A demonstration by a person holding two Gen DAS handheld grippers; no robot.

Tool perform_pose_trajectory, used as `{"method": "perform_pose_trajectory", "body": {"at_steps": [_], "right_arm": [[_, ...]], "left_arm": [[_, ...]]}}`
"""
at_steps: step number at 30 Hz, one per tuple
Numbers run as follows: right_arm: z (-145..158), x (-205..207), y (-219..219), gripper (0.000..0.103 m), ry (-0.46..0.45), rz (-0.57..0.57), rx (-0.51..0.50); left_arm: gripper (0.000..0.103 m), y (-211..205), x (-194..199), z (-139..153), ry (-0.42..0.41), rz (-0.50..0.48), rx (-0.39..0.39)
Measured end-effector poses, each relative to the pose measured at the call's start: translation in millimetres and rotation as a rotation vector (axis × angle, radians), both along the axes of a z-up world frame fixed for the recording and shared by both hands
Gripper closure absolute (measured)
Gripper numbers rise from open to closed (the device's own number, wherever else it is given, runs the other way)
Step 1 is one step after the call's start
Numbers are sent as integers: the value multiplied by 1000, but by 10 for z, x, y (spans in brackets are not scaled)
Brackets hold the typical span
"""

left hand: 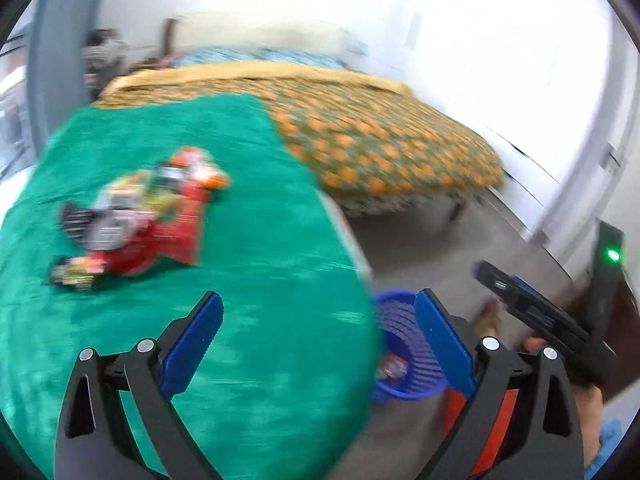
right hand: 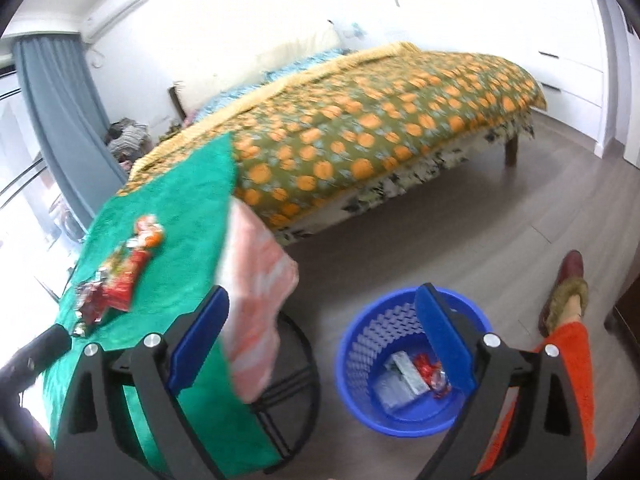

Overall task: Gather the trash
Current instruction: 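Move both open tools back over the trash pile on the green cloth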

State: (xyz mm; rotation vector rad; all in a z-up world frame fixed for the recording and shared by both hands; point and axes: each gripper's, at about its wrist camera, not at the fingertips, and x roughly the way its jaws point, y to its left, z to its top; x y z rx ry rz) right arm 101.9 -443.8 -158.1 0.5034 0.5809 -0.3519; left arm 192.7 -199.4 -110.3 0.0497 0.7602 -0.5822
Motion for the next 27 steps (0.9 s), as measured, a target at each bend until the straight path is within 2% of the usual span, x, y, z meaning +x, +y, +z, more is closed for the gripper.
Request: {"method": "perform_pose_trajectory", "body": {"at_steps": [5, 9, 16, 21, 24, 27], "right_arm": [[120, 170, 376, 11, -15, 74, -9], [223, 166, 539, 11, -30, 91, -50], [247, 232, 599, 11, -35, 48, -52], [246, 337, 686, 11, -36, 66, -47], [237, 428, 757, 11, -35, 94, -60], [219, 482, 809, 11, -29, 115, -56]], "left_arm": [[7, 627, 104, 110, -8, 149, -32], [7, 792, 196, 159, 1, 203, -80], [7, 1028, 339, 178, -19, 299, -86], [7, 1376, 512, 145, -4, 402, -95], [7, 1581, 563, 126, -27, 461, -80], [7, 1766, 661, 32, -8, 500, -66]]}}
